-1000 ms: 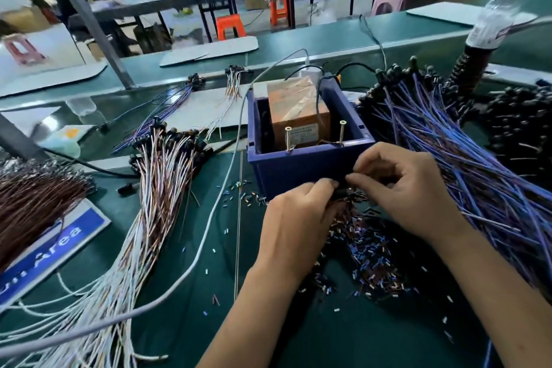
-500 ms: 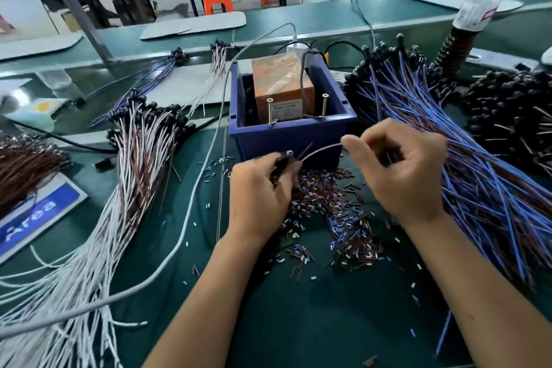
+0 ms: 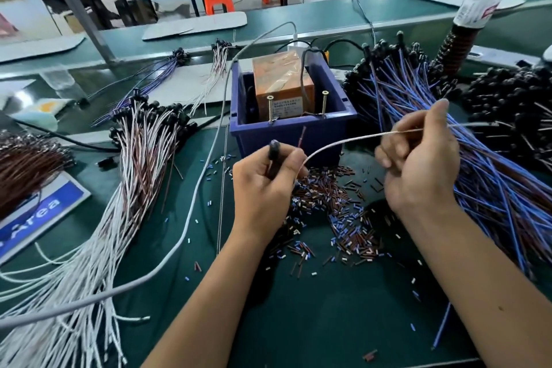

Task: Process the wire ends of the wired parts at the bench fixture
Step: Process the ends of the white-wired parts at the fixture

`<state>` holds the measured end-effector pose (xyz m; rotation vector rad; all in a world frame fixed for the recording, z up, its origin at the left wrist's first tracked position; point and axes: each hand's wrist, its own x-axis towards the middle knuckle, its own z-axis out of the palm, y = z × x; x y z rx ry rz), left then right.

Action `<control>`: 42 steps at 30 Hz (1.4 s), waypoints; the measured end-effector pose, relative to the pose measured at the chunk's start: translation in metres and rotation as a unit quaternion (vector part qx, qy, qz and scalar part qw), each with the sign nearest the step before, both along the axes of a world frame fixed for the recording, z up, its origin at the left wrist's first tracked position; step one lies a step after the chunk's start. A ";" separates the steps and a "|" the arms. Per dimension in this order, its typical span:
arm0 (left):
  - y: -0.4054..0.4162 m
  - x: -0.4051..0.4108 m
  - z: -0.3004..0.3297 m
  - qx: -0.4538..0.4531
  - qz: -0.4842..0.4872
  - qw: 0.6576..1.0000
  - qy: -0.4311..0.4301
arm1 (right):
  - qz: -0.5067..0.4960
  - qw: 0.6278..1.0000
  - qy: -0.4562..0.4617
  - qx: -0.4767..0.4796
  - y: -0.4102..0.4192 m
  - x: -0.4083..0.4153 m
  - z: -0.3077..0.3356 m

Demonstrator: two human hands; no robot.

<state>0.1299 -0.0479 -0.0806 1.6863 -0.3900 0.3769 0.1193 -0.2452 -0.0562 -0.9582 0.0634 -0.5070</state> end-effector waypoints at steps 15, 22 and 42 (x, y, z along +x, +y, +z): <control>0.001 -0.005 0.014 -0.204 -0.254 0.922 0.211 | 0.531 0.817 0.104 -0.197 0.027 -0.018 -0.005; 0.001 0.002 0.014 -0.263 -0.255 0.892 0.265 | 0.271 0.944 0.074 -0.171 0.028 -0.005 -0.009; -0.001 -0.002 0.010 -0.232 -0.172 0.946 0.145 | 0.290 0.886 0.035 -0.359 0.031 -0.014 -0.010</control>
